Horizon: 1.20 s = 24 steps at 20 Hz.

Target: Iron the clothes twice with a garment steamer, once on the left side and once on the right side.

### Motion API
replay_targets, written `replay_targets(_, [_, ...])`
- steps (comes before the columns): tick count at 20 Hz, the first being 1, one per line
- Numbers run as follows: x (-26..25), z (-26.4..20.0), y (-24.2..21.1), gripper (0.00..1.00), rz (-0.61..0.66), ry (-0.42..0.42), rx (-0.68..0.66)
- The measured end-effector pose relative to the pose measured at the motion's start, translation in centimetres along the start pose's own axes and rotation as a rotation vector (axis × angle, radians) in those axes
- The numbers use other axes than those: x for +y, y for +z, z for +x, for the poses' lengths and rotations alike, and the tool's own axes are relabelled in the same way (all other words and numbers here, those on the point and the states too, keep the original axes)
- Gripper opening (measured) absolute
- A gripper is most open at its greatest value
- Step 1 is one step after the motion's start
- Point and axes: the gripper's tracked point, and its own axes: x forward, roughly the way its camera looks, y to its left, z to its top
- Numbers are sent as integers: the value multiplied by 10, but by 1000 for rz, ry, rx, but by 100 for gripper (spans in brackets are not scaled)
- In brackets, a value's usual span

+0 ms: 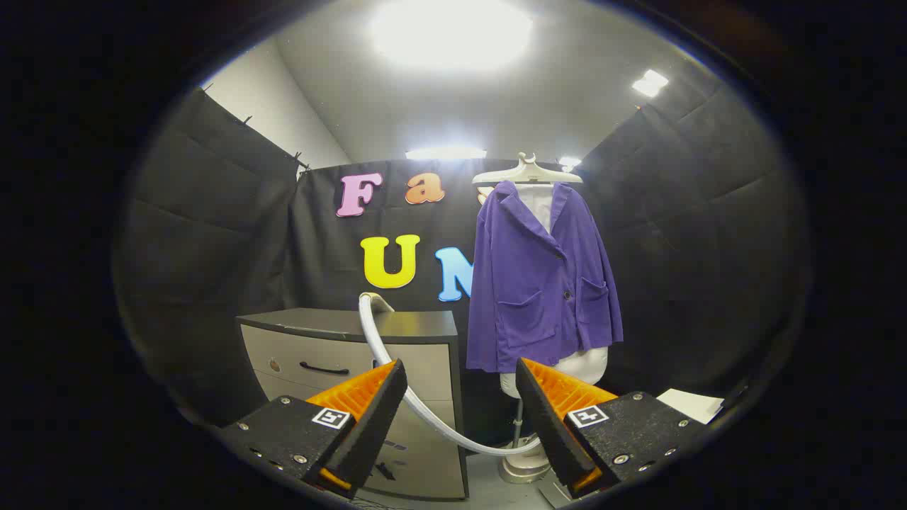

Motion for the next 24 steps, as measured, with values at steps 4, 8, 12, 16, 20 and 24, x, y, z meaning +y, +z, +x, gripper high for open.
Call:
replay_targets(4, [-5,1,-1,95,5,-4,3])
replay_targets(8, [-10,0,0,95,10,-9,-1])
replay_targets(12, [-17,-1,3,95,16,-23,-13])
replay_targets(16, [-21,-1,10,95,22,-32,-22])
replay_targets(20, [-11,5,24,95,65,-9,-21])
replay_targets(24, [10,22,52,94,59,33,-48])
